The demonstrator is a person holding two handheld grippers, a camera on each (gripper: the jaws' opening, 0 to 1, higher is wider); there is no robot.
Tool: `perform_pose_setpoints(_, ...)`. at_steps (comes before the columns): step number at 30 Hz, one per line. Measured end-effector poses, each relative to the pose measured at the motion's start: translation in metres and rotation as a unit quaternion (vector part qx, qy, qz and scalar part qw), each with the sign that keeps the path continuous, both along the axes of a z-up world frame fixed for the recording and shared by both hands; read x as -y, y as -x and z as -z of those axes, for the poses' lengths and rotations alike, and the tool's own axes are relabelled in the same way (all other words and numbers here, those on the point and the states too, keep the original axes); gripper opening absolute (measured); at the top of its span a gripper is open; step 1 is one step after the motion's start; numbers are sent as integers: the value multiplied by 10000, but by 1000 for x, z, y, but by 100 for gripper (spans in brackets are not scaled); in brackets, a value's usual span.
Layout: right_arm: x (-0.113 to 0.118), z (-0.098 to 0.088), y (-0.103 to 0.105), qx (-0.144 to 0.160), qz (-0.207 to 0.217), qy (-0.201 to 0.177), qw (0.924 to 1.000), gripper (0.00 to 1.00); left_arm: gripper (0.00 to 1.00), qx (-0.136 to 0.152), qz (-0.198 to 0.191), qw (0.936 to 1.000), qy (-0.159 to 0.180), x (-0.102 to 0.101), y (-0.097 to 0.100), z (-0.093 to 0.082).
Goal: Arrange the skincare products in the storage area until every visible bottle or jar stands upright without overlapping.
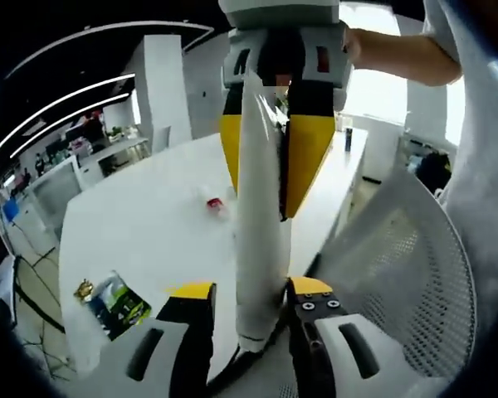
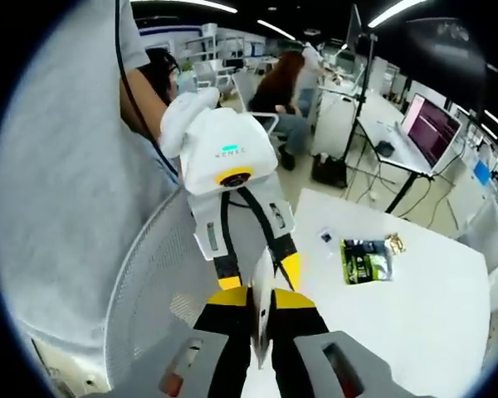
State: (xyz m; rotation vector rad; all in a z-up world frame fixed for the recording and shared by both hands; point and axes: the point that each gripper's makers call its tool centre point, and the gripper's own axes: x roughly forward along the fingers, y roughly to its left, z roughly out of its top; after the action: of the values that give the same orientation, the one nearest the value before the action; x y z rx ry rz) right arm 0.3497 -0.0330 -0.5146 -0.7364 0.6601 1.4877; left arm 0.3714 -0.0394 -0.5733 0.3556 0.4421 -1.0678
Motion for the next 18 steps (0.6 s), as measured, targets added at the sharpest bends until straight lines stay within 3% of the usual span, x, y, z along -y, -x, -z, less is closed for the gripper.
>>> perform_pose_setpoints(4, 4, 1, -12, -8, 232, 3, 9997, 0, 43, 123, -261, 9995, -98, -7, -11, 1)
perform_pose_setpoints(13, 14, 4, -50, -19, 925, 53, 9957, 0, 40, 392, -442, 9979, -269, -15, -19, 0)
perform_pose_setpoints(18, 19, 5, -75, -33, 1368, 9, 9906, 0, 35, 360, -482, 9972, -446, -19, -20, 6)
